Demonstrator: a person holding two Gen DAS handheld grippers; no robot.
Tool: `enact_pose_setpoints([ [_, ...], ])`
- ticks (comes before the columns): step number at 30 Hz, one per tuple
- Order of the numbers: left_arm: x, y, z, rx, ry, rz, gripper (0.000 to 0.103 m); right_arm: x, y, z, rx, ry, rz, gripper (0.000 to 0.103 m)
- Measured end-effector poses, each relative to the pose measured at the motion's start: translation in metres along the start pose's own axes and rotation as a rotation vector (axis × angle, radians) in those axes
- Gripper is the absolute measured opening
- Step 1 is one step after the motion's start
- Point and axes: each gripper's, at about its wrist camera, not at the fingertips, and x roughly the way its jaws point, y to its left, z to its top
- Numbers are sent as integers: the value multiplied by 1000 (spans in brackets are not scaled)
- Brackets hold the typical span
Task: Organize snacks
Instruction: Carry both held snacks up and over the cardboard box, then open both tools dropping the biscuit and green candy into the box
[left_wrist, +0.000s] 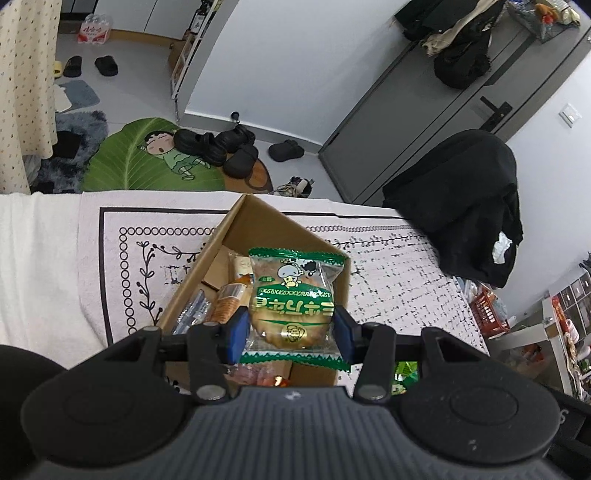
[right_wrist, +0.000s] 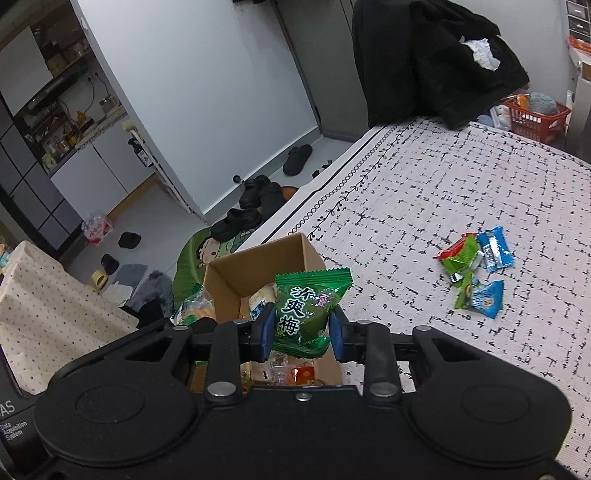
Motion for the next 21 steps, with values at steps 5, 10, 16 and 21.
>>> enact_pose_setpoints([
  [5,13,7,6,-22,18,21,47,12,5,4,4,17,6,30],
  [10,26,12,10,-49,35,28,47,26,6,10,3,34,12,30],
  [16,36,22,13,-101,49,72,51,39,10,14,4,52,18,30],
  [21,36,27,22,-112,50,79,56,49,13,16,8,63,25,30],
])
